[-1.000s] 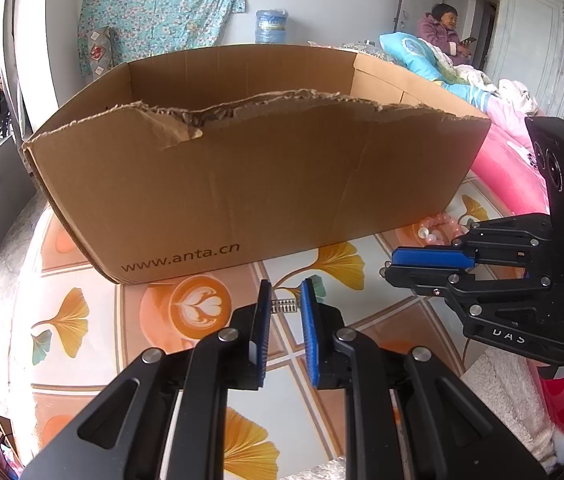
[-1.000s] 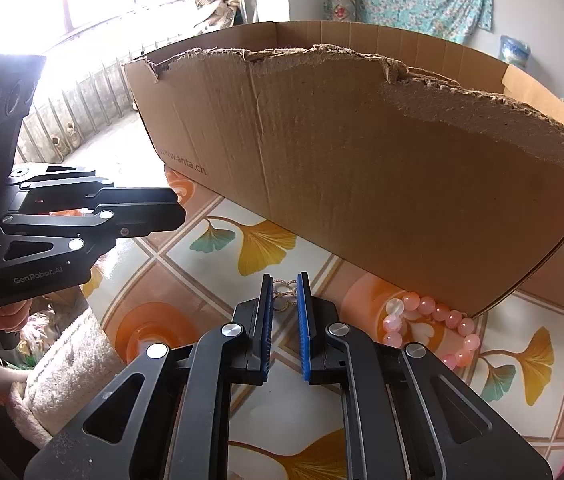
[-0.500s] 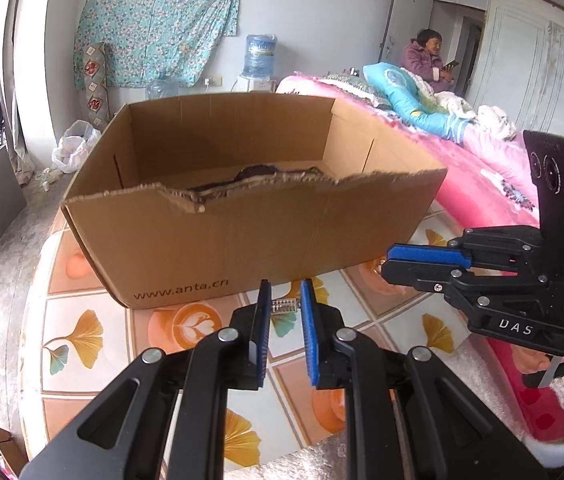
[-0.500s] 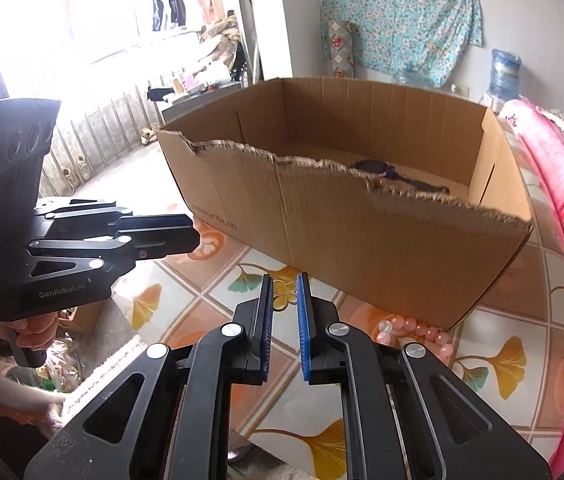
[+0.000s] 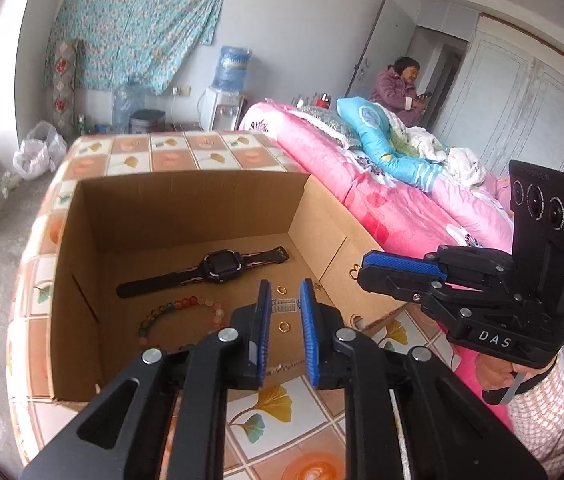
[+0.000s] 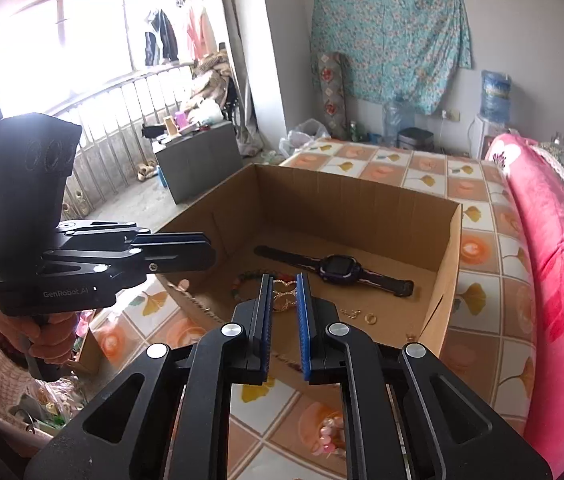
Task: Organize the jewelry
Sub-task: 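Carry the silver charm into the box with the left gripper while the right carries the gold charm, then open both grippers in the box and withdraw them over the table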
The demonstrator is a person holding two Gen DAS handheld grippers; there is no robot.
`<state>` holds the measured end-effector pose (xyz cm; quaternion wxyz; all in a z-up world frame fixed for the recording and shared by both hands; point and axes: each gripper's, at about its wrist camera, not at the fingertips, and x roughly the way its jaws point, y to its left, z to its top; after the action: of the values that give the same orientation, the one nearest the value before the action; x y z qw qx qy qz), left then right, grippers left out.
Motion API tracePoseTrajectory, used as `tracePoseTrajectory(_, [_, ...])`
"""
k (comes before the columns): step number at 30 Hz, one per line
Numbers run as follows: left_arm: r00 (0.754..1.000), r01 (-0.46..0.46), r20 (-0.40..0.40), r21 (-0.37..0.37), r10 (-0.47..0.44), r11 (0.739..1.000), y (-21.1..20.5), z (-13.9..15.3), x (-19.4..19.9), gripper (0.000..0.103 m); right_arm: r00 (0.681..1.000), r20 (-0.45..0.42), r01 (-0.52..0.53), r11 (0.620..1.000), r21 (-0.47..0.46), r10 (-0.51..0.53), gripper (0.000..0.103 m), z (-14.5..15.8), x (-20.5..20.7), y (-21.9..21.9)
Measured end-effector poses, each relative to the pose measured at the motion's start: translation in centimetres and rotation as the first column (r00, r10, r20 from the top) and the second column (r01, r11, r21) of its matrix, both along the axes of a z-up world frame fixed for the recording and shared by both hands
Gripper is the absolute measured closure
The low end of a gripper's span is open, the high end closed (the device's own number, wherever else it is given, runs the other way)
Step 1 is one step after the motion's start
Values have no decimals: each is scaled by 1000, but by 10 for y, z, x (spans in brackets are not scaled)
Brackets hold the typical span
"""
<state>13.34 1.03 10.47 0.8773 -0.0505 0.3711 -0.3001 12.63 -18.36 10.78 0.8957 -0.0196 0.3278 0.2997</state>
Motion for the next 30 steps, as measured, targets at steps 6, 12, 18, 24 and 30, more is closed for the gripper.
tracePoseTrajectory(6, [985, 8, -173, -7, -9, 1000, -23, -30, 57, 89, 994, -109, 17, 998, -54, -23, 92, -19, 38, 2])
tracePoseTrajectory(12, [975, -4, -224, -22, -1, 1000, -29, -40, 73, 83, 993, -119, 21, 999, -28, -24, 91, -21, 44, -8])
tracePoseTrajectory(18, [976, -28, -216, -22, 22, 999, -26, -39, 73, 83, 994, -101, 44, 999, 0, -44, 91, -13, 38, -18])
tracePoseTrajectory(24, [989, -56, -137, -17, 53, 998, -12, -18, 52, 81, 995, -74, 71, 997, 38, -68, 86, -1, 27, -30])
tracePoseTrajectory(30, [985, -172, 22, 51, 171, 984, 22, 12, 14, 41, 988, -61, 150, 985, 89, -145, 62, 6, 13, -52])
